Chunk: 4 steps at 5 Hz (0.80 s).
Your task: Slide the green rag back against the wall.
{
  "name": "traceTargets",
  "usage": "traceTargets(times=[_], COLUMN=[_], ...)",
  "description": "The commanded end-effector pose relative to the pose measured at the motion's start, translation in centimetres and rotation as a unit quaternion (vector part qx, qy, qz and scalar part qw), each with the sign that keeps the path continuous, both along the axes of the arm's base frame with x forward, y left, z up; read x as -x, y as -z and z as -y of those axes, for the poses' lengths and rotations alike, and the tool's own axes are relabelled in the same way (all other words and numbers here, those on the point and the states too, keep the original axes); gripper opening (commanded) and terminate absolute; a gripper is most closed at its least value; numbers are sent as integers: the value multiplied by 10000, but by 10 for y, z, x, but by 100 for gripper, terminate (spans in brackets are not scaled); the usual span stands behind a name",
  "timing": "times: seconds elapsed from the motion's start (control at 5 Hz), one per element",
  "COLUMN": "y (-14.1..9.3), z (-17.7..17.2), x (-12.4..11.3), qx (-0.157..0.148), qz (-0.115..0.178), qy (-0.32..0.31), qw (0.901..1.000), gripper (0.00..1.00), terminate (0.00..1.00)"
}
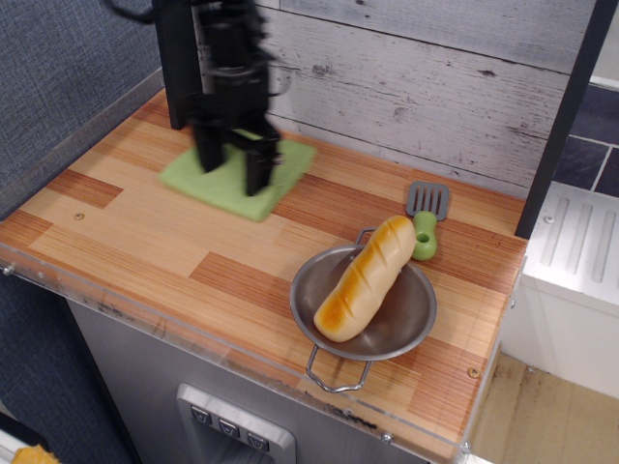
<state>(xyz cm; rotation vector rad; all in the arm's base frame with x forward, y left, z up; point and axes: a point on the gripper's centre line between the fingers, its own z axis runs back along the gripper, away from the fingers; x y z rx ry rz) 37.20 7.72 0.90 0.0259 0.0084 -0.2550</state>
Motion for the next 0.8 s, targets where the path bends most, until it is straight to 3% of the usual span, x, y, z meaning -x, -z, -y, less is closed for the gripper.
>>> traceTargets(times=[0.0,0.2,0.4,0.6], y=[-9,-12,-38,-76], z=[30,24,18,16], x=[-28,-23,-19,-27], qx=[-160,-195,-293,-141], qz=[-36,-76,68,460], qy=[349,134,-214,-434], qw=[9993,9997,9993,9979], gripper=[100,100,100,100], terminate=[0,0,0,0])
